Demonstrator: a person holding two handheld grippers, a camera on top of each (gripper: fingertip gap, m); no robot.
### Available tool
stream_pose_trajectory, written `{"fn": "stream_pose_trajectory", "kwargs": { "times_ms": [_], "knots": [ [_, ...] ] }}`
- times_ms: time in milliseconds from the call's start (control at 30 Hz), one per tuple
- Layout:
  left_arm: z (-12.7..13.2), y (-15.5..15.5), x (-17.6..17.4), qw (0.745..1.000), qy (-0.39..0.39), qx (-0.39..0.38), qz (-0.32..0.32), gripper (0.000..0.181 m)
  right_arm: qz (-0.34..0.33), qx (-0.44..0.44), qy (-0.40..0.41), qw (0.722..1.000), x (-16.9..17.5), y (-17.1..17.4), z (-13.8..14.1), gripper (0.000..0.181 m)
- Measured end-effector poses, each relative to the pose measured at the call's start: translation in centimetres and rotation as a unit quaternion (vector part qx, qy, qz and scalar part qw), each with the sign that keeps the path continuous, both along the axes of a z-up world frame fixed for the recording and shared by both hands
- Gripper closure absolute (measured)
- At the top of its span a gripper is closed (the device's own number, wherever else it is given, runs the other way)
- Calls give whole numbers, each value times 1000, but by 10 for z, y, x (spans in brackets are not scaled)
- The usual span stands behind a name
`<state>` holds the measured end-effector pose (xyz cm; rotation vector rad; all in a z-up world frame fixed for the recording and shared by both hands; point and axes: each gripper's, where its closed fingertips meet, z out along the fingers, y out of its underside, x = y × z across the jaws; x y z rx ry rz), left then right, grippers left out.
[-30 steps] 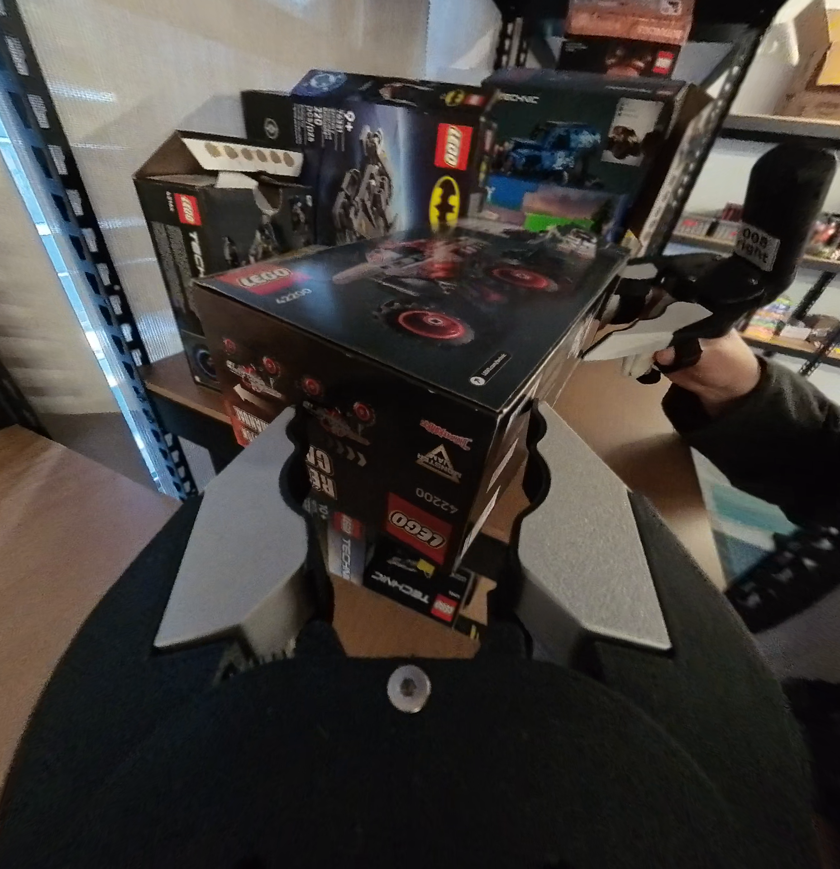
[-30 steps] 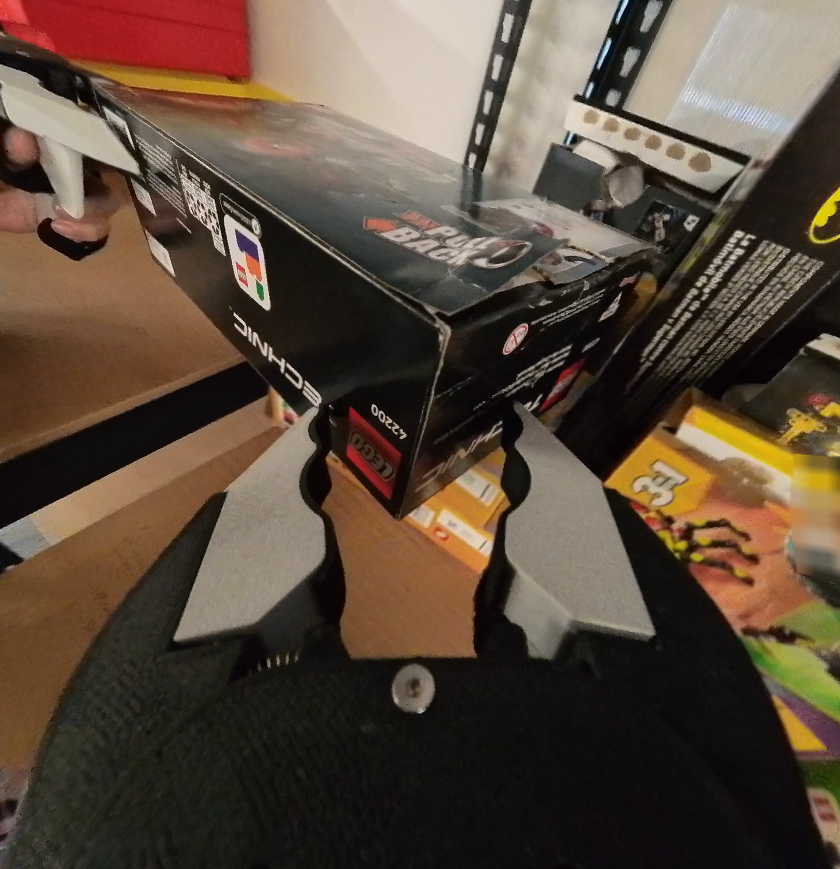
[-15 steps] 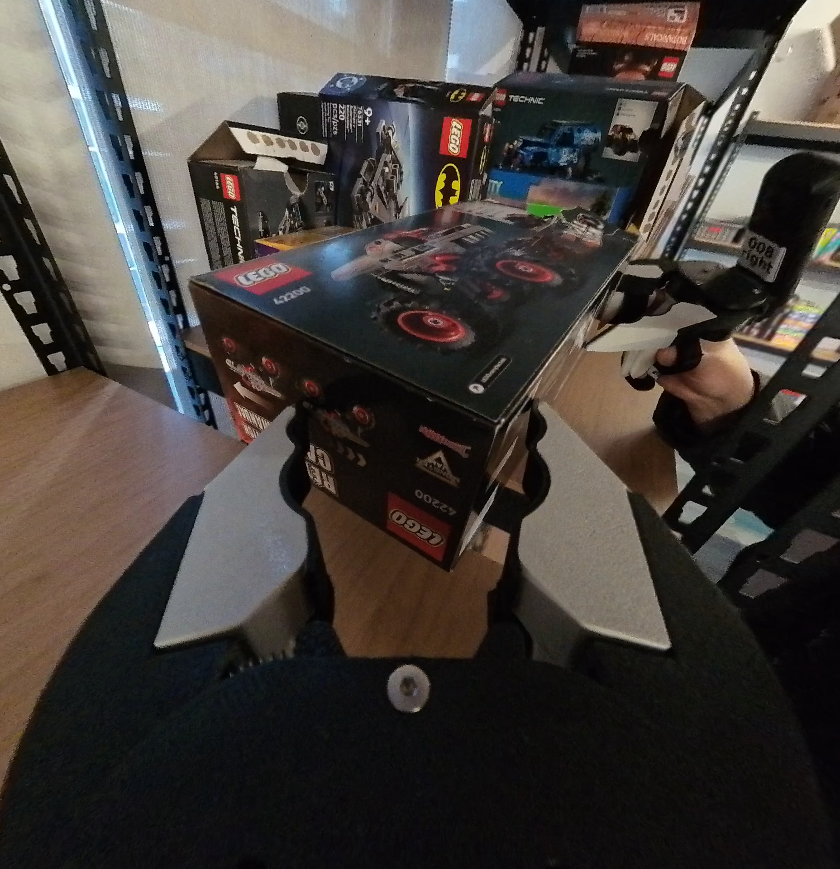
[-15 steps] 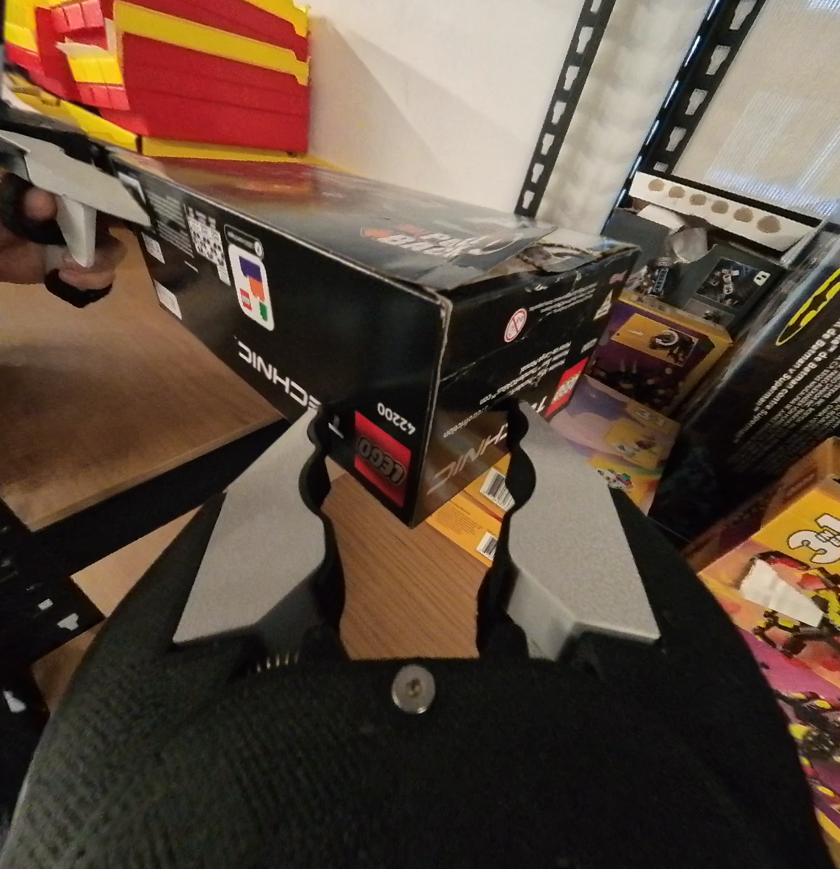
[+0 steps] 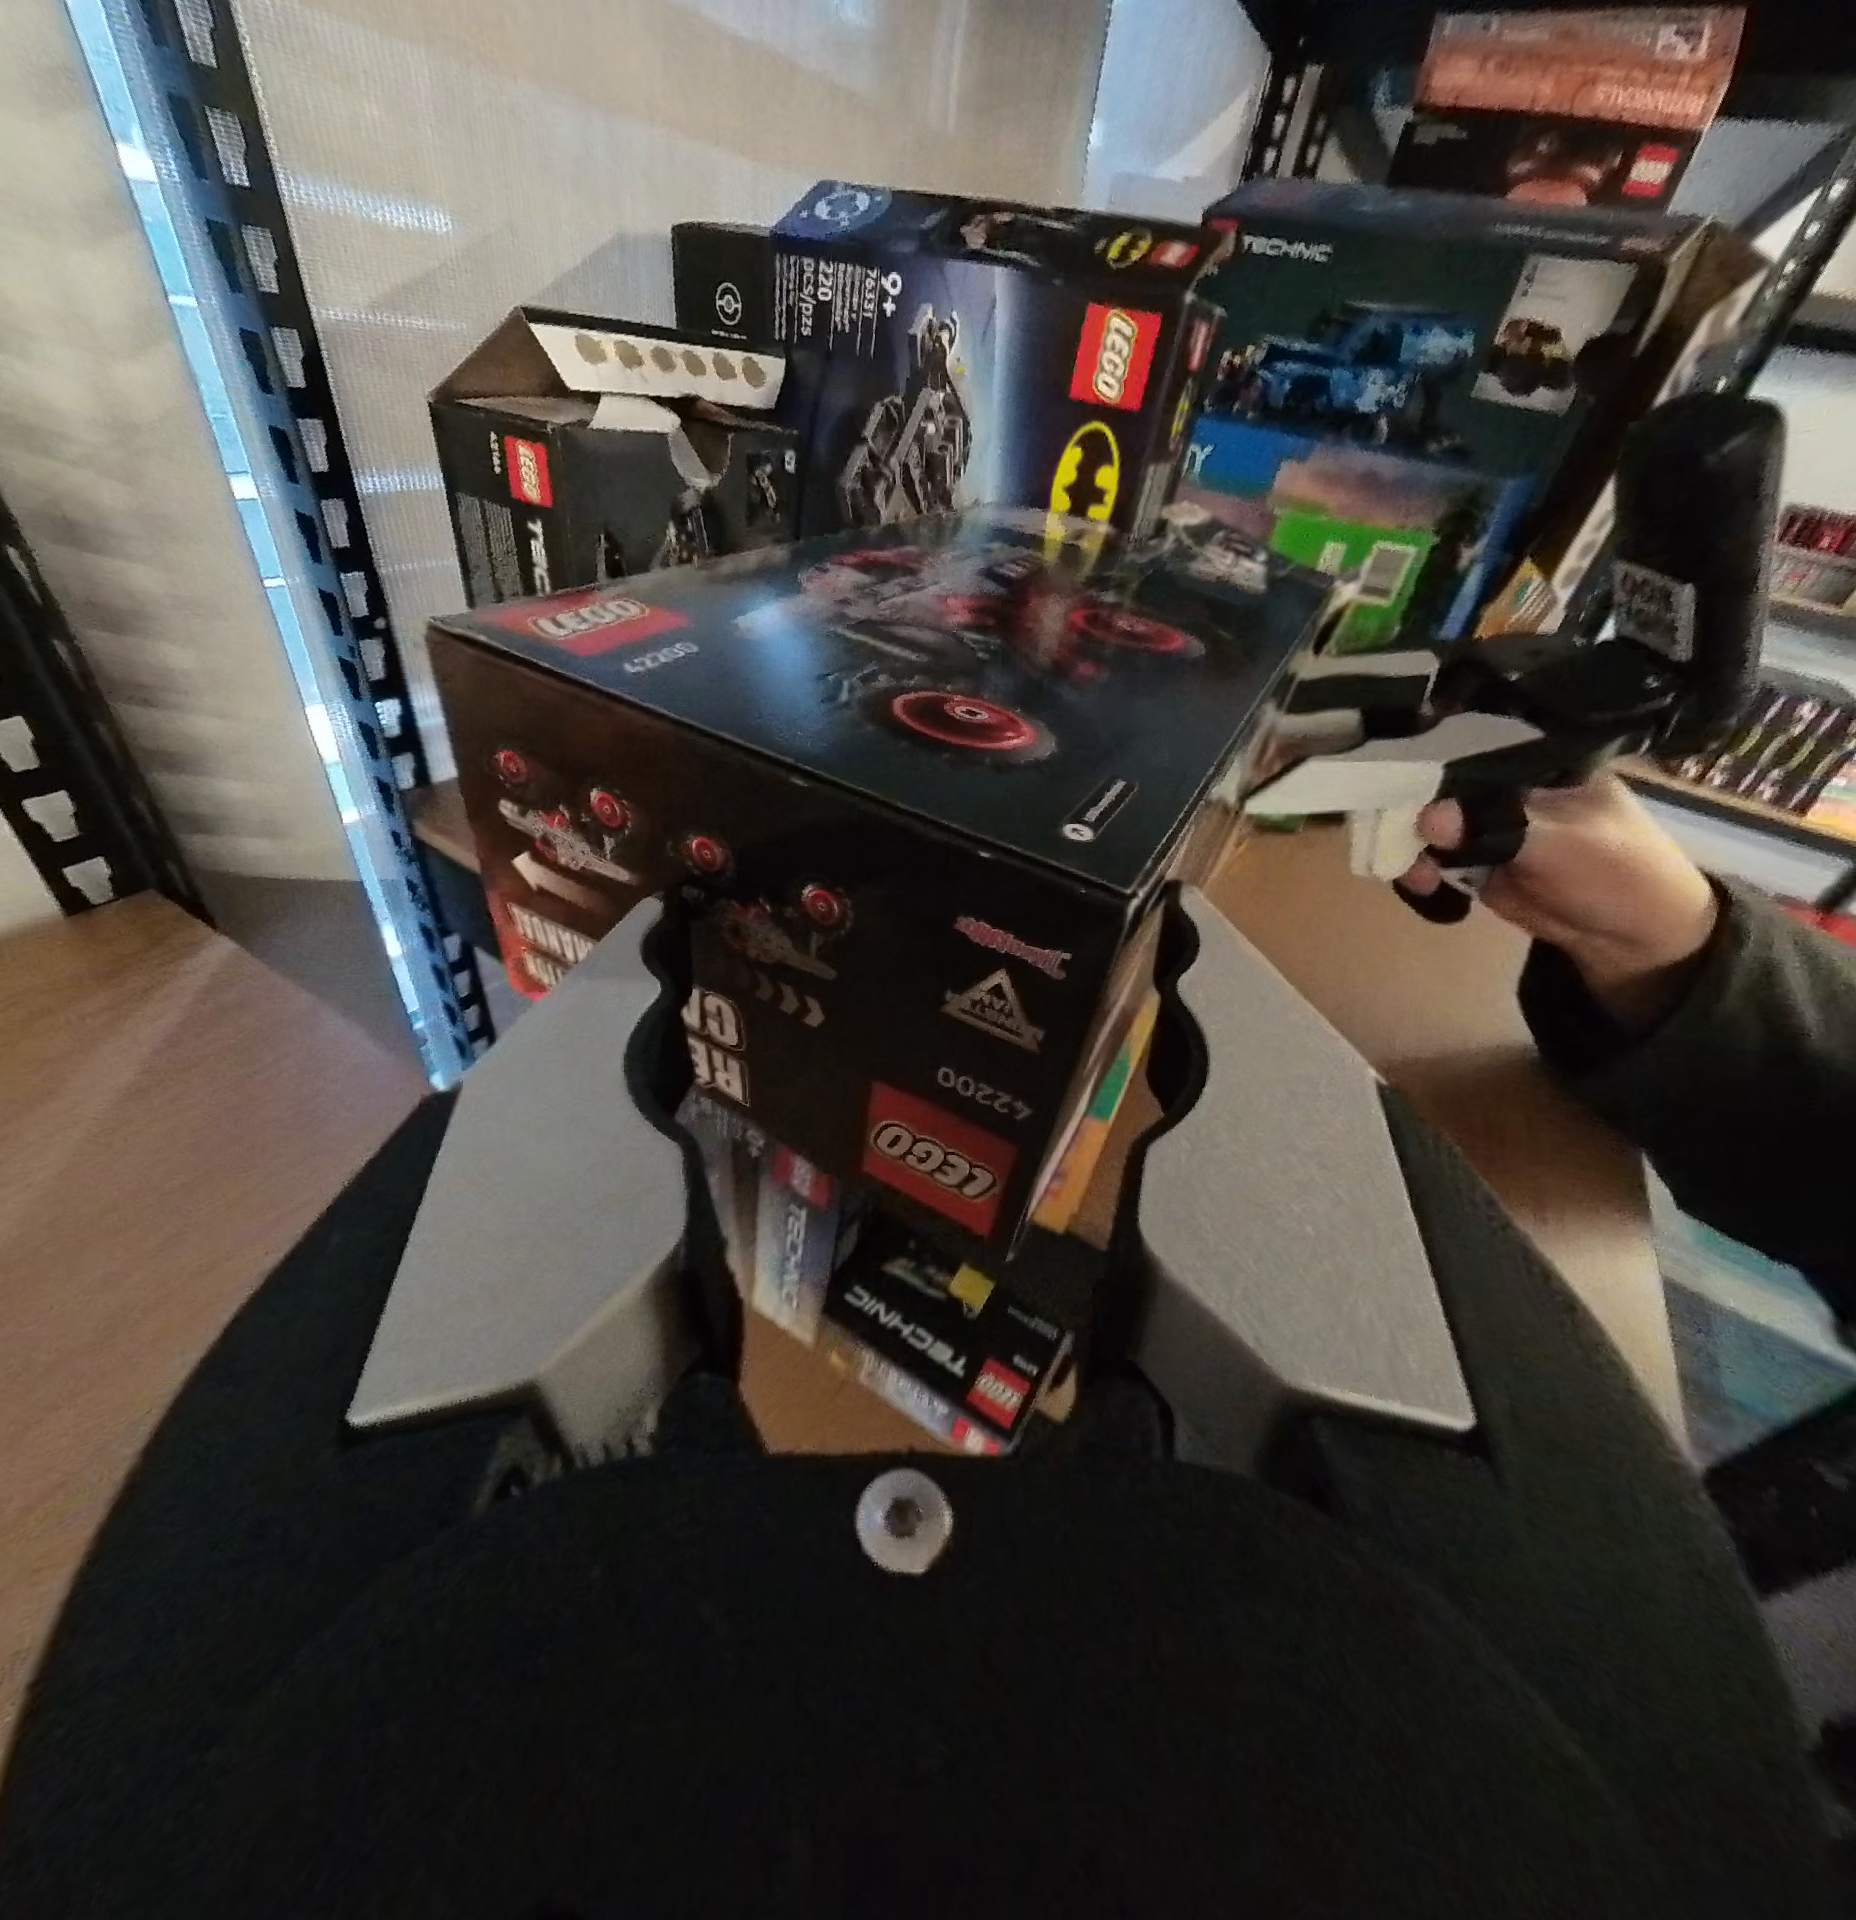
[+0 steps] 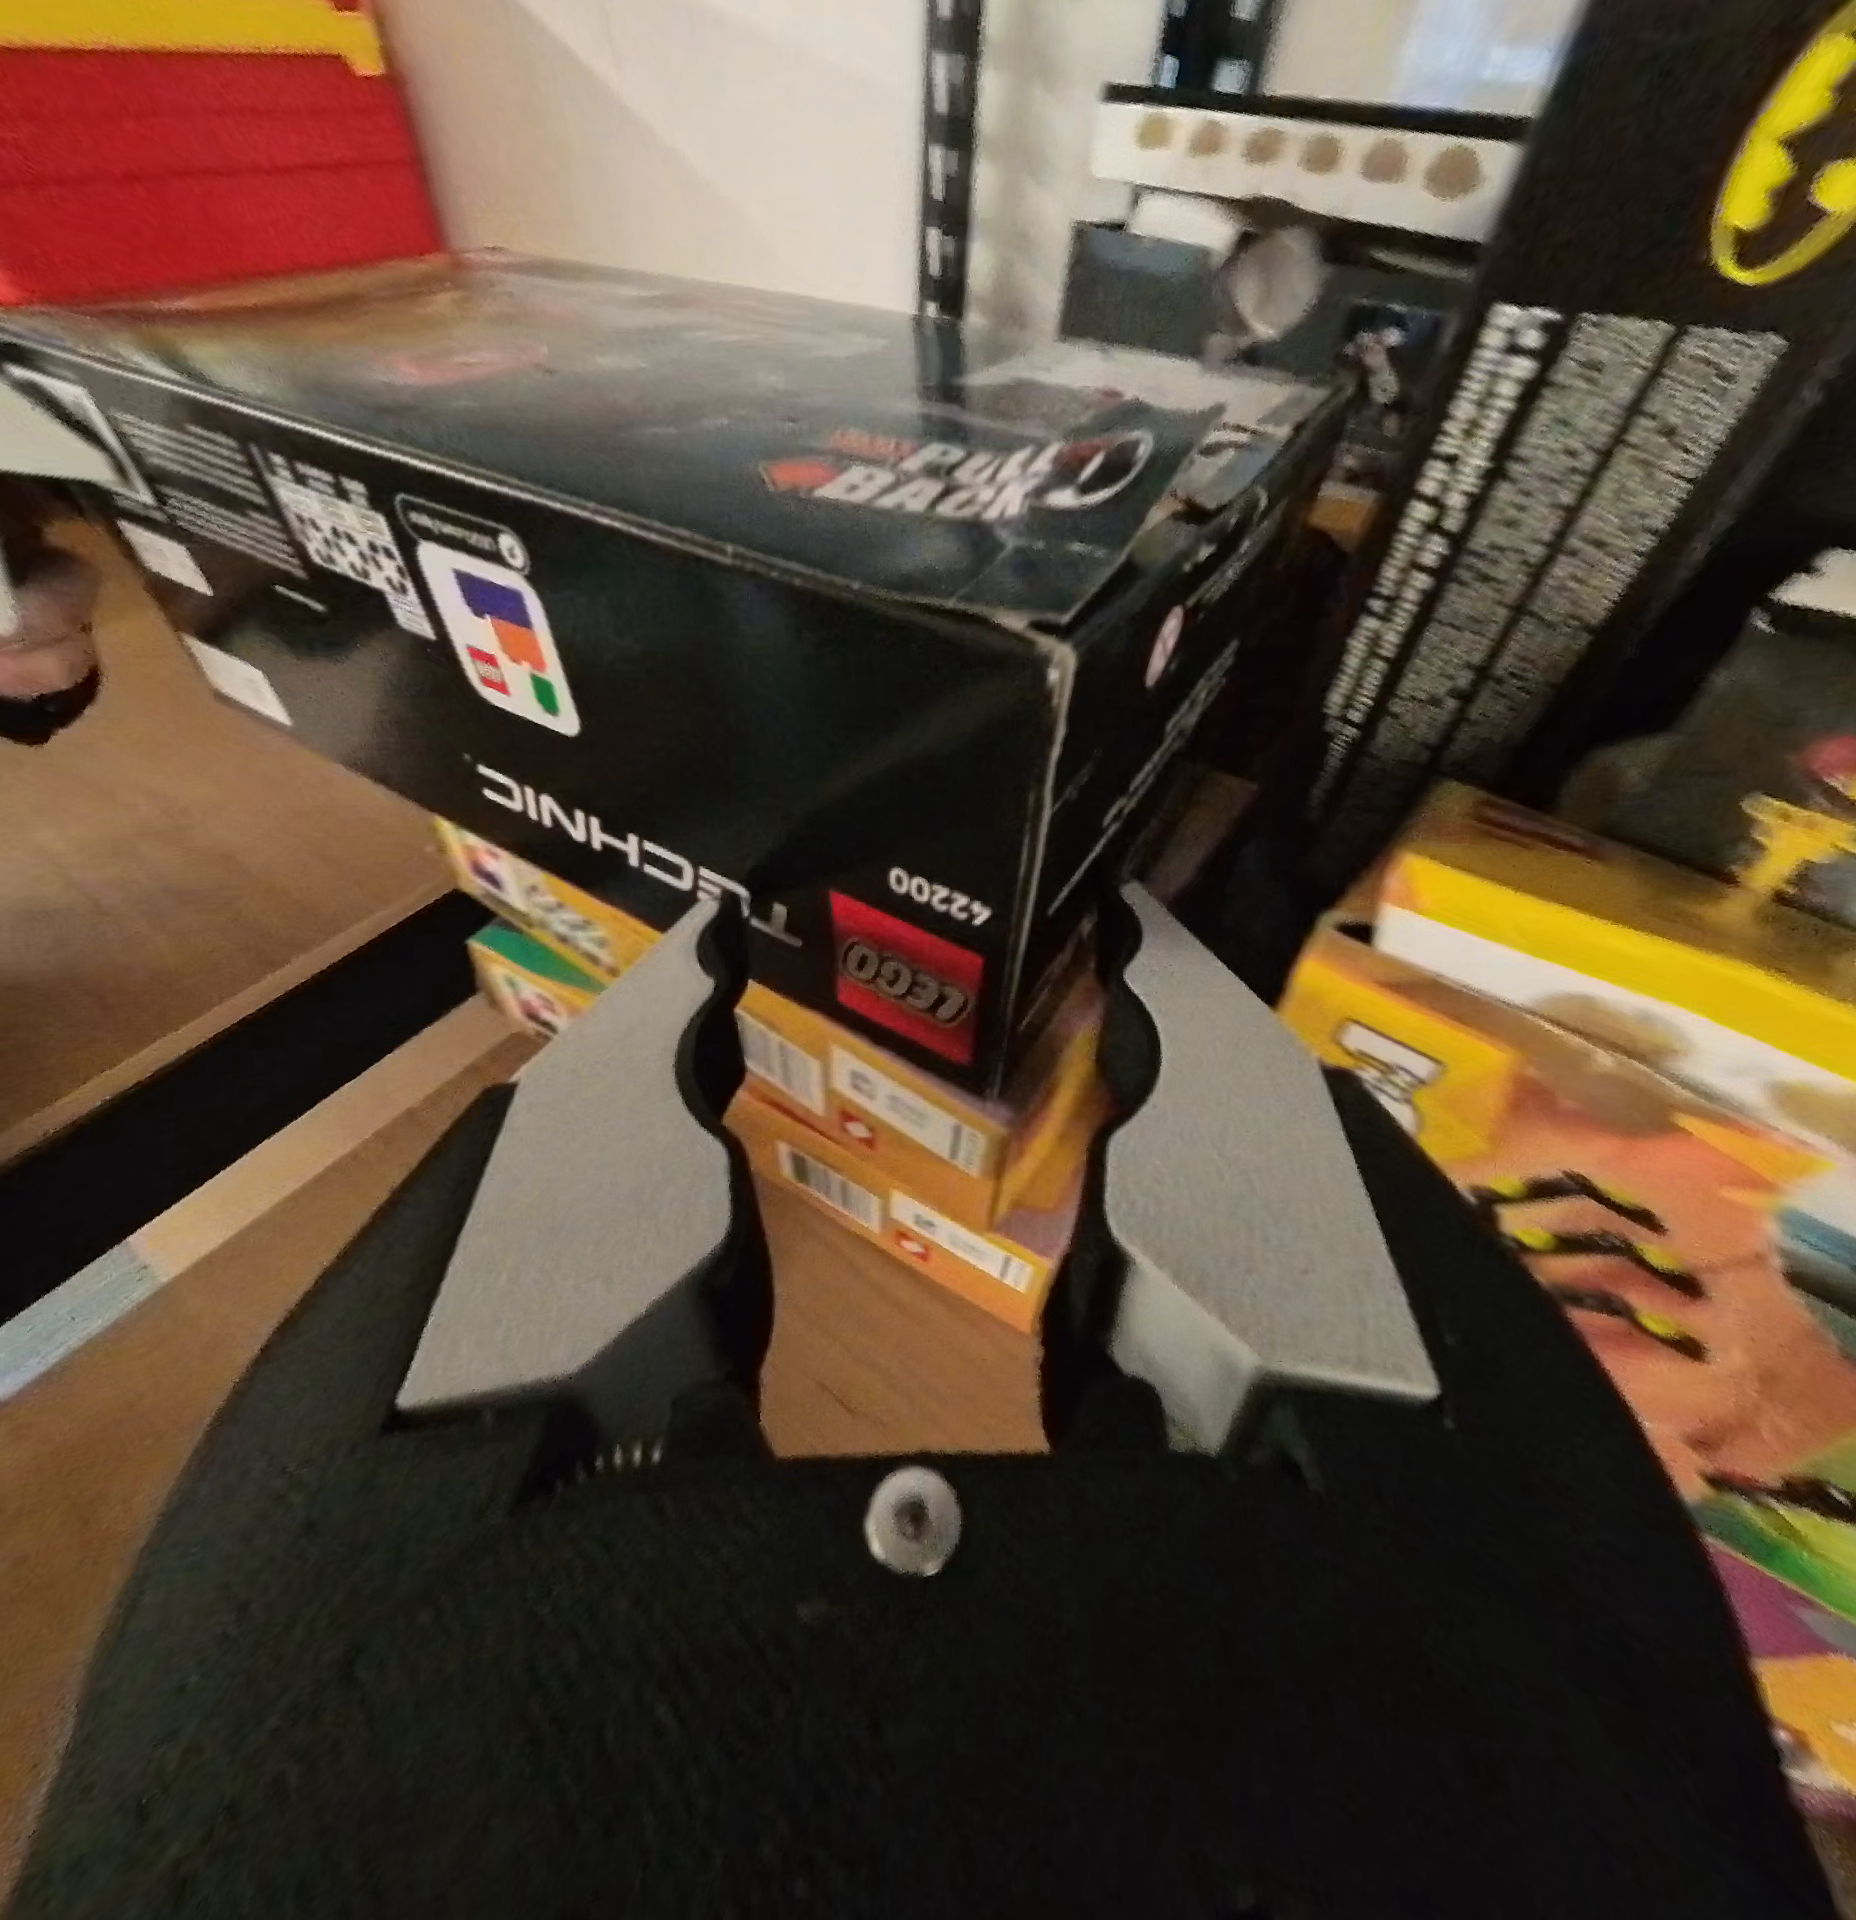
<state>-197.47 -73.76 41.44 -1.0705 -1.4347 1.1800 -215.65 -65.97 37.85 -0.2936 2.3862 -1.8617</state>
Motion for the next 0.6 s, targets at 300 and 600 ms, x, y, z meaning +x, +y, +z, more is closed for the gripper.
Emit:
{"fn": "stream_pose_trajectory", "kwargs": {
  "times_ms": [300, 600],
  "knots": [
    [0, 0, -14, 1000, -5, -14, -21, 96, -61, -72, 25, 995, -15, 43, 15, 117],
    [23, -1, 9, 999, 13, -34, -16, 96, -134, -96, -1, 986, -48, 139, 6, 116]
  ]
}}
